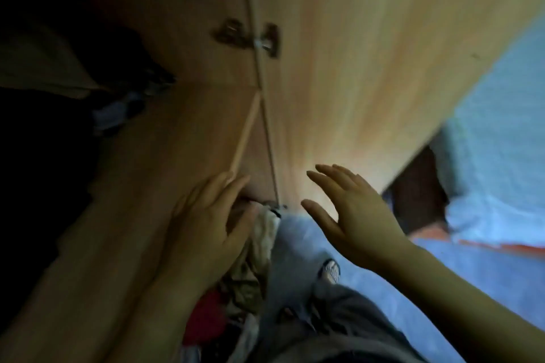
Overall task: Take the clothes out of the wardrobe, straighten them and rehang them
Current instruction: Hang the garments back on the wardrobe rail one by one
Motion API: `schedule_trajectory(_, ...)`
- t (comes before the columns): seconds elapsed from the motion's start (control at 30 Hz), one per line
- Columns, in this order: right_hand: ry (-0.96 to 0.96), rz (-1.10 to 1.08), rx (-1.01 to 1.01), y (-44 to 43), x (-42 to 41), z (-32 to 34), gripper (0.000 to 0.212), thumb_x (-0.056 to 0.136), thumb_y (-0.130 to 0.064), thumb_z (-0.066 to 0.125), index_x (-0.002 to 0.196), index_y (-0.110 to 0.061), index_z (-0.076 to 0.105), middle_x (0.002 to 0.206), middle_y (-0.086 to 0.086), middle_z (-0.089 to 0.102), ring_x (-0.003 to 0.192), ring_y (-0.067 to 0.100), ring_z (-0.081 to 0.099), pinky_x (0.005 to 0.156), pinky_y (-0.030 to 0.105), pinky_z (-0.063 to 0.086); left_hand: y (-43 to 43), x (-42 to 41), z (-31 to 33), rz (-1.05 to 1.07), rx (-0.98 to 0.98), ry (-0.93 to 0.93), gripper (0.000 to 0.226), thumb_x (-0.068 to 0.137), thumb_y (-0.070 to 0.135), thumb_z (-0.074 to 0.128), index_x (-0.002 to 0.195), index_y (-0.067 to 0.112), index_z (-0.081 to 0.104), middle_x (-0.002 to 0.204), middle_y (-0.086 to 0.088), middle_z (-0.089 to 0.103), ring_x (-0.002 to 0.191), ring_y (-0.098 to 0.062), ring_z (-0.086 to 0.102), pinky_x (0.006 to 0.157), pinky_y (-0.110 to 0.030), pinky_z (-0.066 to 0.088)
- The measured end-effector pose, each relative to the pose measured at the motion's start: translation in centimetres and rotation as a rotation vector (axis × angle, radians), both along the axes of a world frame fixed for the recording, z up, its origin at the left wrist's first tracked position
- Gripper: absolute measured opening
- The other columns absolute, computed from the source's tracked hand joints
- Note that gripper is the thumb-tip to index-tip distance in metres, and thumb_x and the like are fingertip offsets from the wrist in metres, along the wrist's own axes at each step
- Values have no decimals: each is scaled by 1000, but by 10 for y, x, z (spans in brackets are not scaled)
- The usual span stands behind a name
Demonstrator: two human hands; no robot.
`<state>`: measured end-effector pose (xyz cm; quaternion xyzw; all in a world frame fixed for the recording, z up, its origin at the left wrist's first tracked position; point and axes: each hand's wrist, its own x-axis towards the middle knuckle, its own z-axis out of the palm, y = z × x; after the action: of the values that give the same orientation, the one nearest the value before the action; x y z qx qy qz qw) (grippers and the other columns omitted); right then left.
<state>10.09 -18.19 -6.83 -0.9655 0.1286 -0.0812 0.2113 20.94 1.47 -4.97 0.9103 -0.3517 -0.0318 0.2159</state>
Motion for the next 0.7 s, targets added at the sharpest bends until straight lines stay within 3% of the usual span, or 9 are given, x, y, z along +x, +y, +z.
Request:
schedule_trajectory(0.07, 55, -136, 35, -13, -47, -15, 59, 90, -55, 33, 127, -15, 55, 133, 6, 54, 124, 29, 47, 98, 50, 41, -32, -25, -19, -112, 40, 74, 59, 87, 59, 29, 130, 27, 53, 137, 2, 49, 124, -20, 45, 106, -36, 34)
schedule_trajectory(0.2, 59, -355, 75, -47, -121, -16, 60, 90, -55, 34, 125, -11, 56, 127, 8, 57, 119, 30, 51, 95, 51, 43, -95, -63, -34, -342, 76, 215, 66, 83, 63, 26, 131, 27, 51, 136, 5, 50, 125, -16, 43, 104, -44, 38)
schedule_trajectory(0.33, -6, -573, 74, -90, -176, -8, 60, 90, -56, 34, 126, -13, 55, 129, 6, 56, 121, 26, 48, 100, 44, 40, -163, -82, -32, -594, 111, 156, 60, 84, 59, 32, 129, 25, 53, 132, 3, 52, 121, -17, 46, 102, -36, 38)
schedule_trajectory(0.43, -25, -681, 71, -113, -219, -9, 61, 89, -56, 33, 127, -13, 55, 129, 5, 56, 121, 25, 48, 100, 39, 38, -219, -110, -30, -719, 107, 88, 61, 84, 56, 33, 128, 20, 55, 129, -3, 55, 120, -22, 48, 102, -39, 39)
schedule_trajectory(0.57, 7, -858, 134, -147, -295, -18, 67, 86, -60, 28, 130, -16, 52, 133, 3, 53, 125, 22, 46, 99, 33, 37, -295, -184, -39, -894, 49, 97, 54, 87, 50, 38, 124, 16, 57, 124, -5, 59, 113, -23, 54, 96, -39, 45)
schedule_trajectory(0.7, 29, -1036, 124, -199, -393, -20, 68, 86, -61, 26, 130, -16, 52, 133, 2, 53, 124, 22, 46, 97, 33, 39, -373, -287, -51, -1039, -44, 178, 43, 88, 42, 44, 118, 15, 59, 114, -1, 62, 103, -16, 56, 90, -28, 42)
